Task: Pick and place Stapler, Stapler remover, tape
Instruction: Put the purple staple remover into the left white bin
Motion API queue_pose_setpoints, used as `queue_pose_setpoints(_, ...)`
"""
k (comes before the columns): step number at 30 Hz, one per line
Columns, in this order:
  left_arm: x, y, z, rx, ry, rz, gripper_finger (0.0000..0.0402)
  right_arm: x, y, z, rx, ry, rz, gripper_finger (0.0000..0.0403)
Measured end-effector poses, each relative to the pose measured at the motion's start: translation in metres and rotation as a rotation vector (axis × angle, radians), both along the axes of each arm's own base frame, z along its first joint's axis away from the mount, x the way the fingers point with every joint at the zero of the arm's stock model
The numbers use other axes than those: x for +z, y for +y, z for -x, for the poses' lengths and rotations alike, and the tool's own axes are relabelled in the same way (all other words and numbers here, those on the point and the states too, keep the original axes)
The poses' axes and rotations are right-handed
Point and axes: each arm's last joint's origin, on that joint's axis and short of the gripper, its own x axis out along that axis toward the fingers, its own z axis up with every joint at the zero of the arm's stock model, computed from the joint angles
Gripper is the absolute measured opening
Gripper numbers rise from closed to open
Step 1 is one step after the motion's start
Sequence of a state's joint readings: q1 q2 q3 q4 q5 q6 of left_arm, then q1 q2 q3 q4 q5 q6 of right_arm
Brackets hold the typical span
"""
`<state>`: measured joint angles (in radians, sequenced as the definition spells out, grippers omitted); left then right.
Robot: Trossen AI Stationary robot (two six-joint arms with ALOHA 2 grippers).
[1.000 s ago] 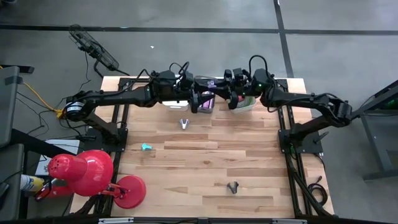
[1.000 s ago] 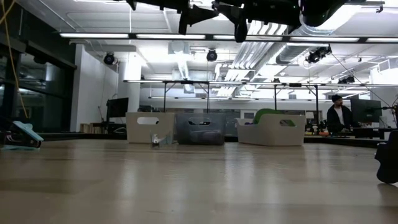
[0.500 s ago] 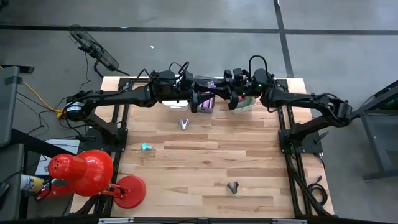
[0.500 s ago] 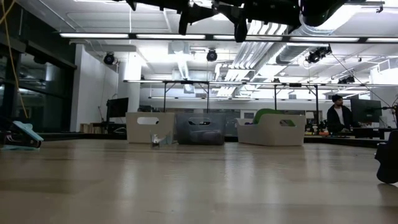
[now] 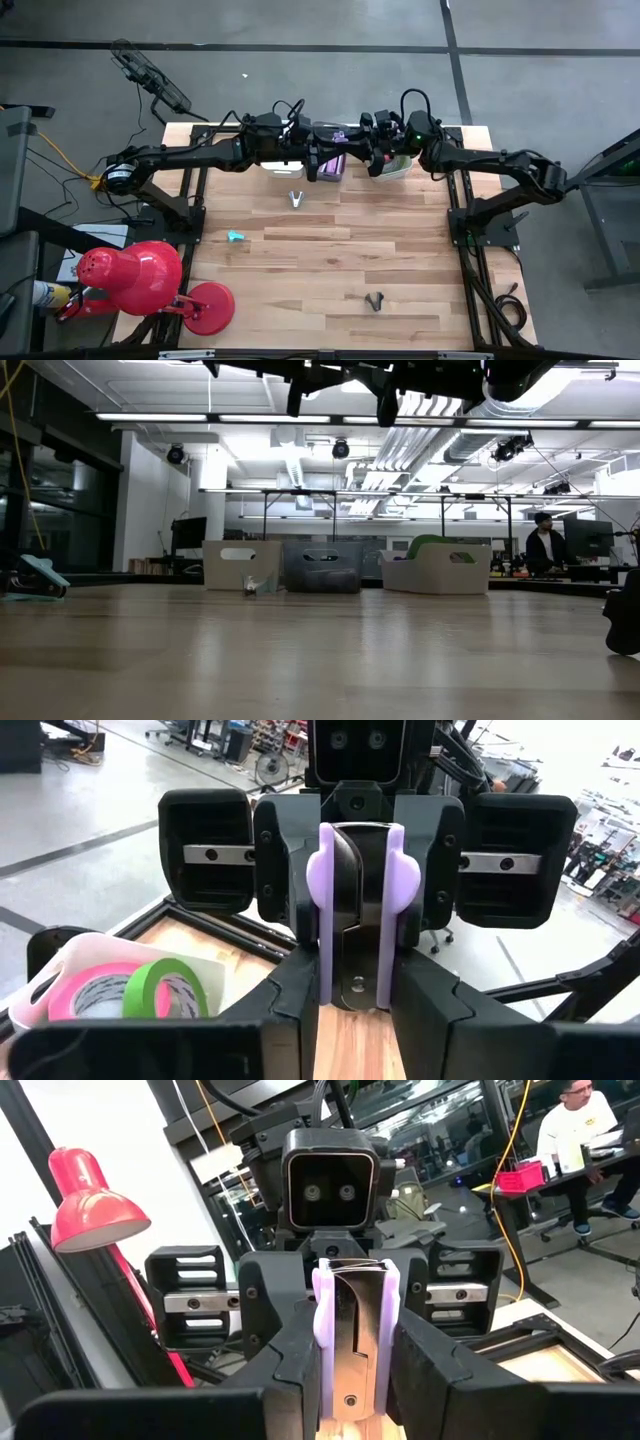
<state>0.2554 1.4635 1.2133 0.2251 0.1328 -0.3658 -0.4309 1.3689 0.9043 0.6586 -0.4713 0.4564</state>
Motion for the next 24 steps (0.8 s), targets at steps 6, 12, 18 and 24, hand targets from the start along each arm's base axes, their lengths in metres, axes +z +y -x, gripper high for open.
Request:
queue_pose_setpoints(6, -0.0013, 0.0002, 0.0001, 0.007, 0.013, 0.009, 0.0085, -0.0004, 0.0, -0.0001, 0.002, 0.005, -0.014, 0.008)
queue_pose_setpoints(12, -0.0018, 0.0003, 0.0001, 0.013, 0.018, 0.011, 0.0085, -0.001, -0.0003, -0.0002, -0.002, 0.01, -0.021, 0.0157)
queue_pose_setpoints(18, -0.0027, 0.0014, 0.0003, 0.05, 0.026, 0.011, 0.0085, -0.0008, -0.0005, 0.0001, -0.002, 0.009, -0.023, 0.0231)
queue_pose_setpoints(24, -0.0075, 0.0035, 0.0011, 0.126, 0.077, 0.018, 0.0085, -0.0009, -0.004, 0.0016, -0.009, 0.011, -0.046, 0.0238)
